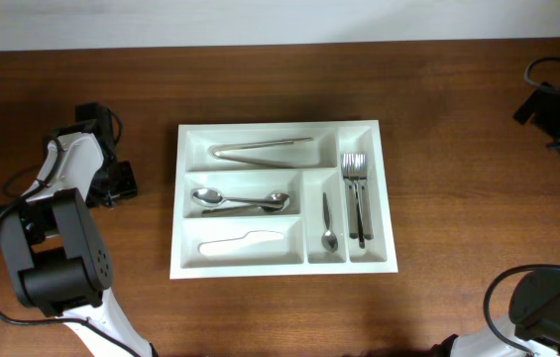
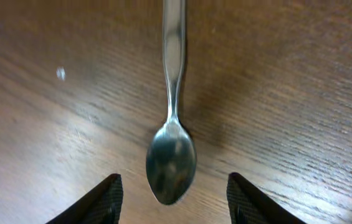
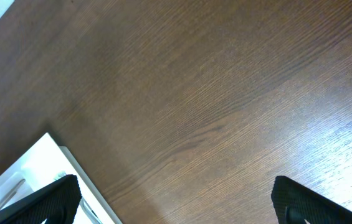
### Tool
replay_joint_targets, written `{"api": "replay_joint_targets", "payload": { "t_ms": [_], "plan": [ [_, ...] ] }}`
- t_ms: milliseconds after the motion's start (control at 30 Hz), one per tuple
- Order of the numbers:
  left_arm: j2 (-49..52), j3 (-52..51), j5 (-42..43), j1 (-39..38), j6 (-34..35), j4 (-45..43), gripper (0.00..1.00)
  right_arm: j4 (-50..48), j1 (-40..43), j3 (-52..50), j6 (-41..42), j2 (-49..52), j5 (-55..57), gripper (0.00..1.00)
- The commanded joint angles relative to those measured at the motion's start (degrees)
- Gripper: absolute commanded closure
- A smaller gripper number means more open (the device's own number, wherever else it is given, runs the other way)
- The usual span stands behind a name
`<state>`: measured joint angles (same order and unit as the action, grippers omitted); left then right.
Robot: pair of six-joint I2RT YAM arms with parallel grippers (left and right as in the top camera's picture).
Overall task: Pack container
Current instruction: 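Lower the left gripper onto the last teaspoon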
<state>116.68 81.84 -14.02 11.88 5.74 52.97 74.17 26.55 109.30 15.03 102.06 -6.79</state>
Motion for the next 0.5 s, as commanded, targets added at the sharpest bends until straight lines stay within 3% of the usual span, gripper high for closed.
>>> {"api": "replay_joint_targets", "payload": {
  "t_ms": [0,200,467],
  "plan": [
    [-0.33,-0.39,-1.38,0.28,-3.91,-0.28,0.44,0.0,0.15,0.63,0.5,-0.76,-0.11,0.01],
    [-0.33,-0.46,2.45,0.28,-3.34,-0.46,0.43,0.0,0.15,0.63,0.5,-0.76,-0.11,0.01],
    [-0.33,-1.53,2.64,0.28,2.54,-2.64,0.38,0.0,0.15,0.63,0.5,-0.76,-0.11,0.01]
  ]
}}
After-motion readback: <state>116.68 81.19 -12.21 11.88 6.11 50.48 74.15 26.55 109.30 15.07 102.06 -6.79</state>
